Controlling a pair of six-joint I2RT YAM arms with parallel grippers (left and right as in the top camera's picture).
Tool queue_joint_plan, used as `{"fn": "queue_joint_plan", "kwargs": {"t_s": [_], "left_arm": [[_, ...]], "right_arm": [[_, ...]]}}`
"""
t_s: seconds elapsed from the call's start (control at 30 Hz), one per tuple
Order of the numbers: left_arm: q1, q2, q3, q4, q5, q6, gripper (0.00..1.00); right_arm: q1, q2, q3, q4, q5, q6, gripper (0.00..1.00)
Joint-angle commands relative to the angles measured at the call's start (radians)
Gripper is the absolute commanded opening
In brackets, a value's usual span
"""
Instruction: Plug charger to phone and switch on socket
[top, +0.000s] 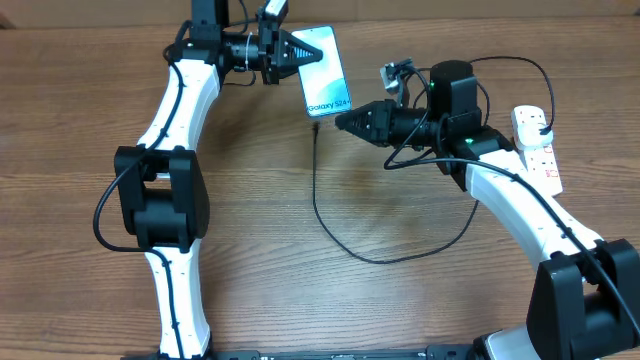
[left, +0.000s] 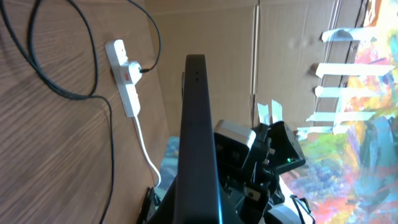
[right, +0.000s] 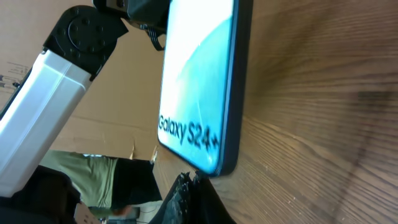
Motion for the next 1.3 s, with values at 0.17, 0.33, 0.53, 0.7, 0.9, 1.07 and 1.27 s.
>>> {"fn": "queue_joint_plan", "kwargs": {"t_s": [0.17, 0.33, 0.53, 0.7, 0.9, 1.07, 1.27], "left_arm": [[0.004, 0.001, 0.012, 0.011, 0.058, 0.022, 0.04], [0.111, 0.001, 0.012, 0.122, 0.024, -0.056, 0.04], [0.210, 0.001, 0.012, 0.135, -0.002, -0.076, 0.04], [0.238, 0.001, 0.012, 0.135, -0.002, -0.076, 0.04], [0.270, 0.001, 0.012, 0.135, -0.003, -0.075, 0.04], [0.276, 0.001, 0.012, 0.135, -0.003, -0.075, 0.04], [0.275, 0.001, 0.012, 0.135, -0.003, -0.075, 0.04]], "right_arm": [[0.001, -0.021, 0.022, -0.064, 0.058, -0.004, 0.04], [0.008, -0.013, 0.024, -0.185, 0.219, -0.005, 0.27], [0.031, 0.094, 0.144, -0.344, 0.329, -0.074, 0.31], [0.084, 0.241, 0.351, -0.500, 0.446, -0.137, 0.31], [0.124, 0.377, 0.439, -0.507, 0.477, -0.132, 0.32], [0.128, 0.462, 0.438, -0.475, 0.422, -0.129, 0.38], [0.129, 0.527, 0.438, -0.423, 0.379, -0.133, 0.43]]}}
